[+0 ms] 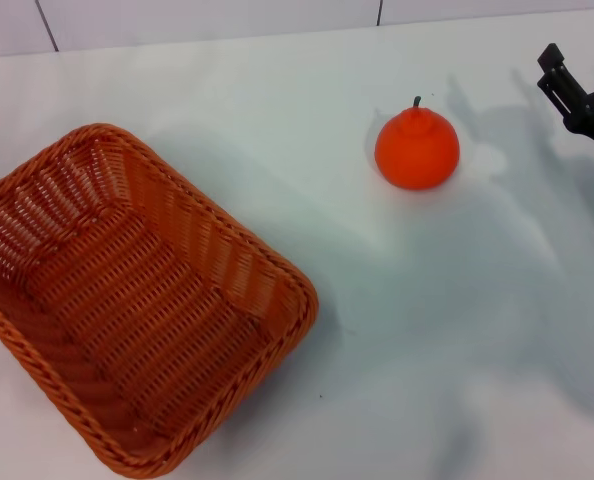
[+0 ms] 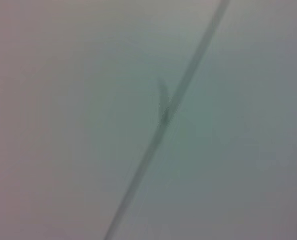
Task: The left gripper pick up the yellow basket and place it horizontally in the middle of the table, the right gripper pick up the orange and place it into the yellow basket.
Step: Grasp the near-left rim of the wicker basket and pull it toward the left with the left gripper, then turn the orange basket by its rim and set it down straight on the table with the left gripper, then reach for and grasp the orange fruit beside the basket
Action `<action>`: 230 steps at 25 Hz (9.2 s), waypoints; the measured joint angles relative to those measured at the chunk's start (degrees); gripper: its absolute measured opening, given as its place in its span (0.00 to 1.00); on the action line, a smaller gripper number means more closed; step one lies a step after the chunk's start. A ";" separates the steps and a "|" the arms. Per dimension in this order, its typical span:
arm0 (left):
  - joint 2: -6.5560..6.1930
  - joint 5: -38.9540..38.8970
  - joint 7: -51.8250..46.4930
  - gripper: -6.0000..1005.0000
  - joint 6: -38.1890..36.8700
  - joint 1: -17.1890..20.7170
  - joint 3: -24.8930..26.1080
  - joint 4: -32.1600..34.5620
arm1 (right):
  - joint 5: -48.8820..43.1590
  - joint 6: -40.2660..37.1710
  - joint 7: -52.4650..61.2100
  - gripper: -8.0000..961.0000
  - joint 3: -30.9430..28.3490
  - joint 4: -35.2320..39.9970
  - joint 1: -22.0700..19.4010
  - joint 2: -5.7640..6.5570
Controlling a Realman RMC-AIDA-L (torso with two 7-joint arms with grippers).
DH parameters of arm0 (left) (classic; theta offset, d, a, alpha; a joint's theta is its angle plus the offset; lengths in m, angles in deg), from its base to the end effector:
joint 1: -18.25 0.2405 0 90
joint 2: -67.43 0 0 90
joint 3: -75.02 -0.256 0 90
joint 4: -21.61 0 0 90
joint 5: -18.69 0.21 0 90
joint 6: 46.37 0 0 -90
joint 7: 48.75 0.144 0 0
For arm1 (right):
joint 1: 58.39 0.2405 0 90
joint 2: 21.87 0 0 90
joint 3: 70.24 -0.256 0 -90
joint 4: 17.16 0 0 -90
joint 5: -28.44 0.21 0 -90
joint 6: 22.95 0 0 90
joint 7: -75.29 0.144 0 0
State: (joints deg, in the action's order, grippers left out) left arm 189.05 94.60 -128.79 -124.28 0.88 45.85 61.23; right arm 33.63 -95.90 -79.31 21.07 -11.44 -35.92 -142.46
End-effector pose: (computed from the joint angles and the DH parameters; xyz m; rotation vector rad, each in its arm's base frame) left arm -0.3240 0.3180 0.0976 -1.7143 -0.8227 -1.2024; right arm 0.3347 0.3135 -0.0030 -0.7175 -1.6973 -1.4654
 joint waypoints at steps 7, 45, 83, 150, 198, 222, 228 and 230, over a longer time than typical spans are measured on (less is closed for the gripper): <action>1.81 1.84 0.23 0.87 1.70 -0.39 3.28 5.29 | -0.01 0.00 0.00 0.96 0.00 -0.39 -0.03 0.00; -6.66 34.25 -23.69 0.87 -10.83 -9.79 -6.81 17.59 | -0.10 -0.08 0.00 0.96 0.96 -0.40 0.07 0.00; -1.44 78.68 -27.70 0.87 -2.95 -18.58 -14.58 25.62 | -0.09 0.07 0.09 0.96 2.46 -0.63 -0.49 -0.09; -8.85 67.68 -52.66 0.17 -20.68 -21.28 11.74 8.03 | -0.88 2.15 0.97 0.96 2.99 -0.45 0.29 0.07; 2.31 56.56 -52.29 0.20 -4.76 -11.08 12.58 12.91 | -0.88 3.28 0.97 0.96 2.99 -0.40 0.47 0.08; 2.26 53.44 -50.64 0.47 -4.05 -10.52 10.90 13.53 | -0.88 3.33 0.97 0.96 2.99 -0.48 0.56 0.09; 2.26 48.40 -47.44 0.62 -3.57 -9.44 11.04 13.71 | -0.88 3.35 0.97 0.96 2.98 -0.62 0.53 0.09; 2.14 45.99 -44.99 0.71 -2.89 -8.95 11.27 14.55 | -0.88 3.23 0.97 0.96 2.99 -0.68 0.44 0.09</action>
State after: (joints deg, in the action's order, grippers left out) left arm 191.19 140.59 -173.78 -127.17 -8.07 57.11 75.78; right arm 32.75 -92.67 -78.35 24.06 -12.12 -35.49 -142.37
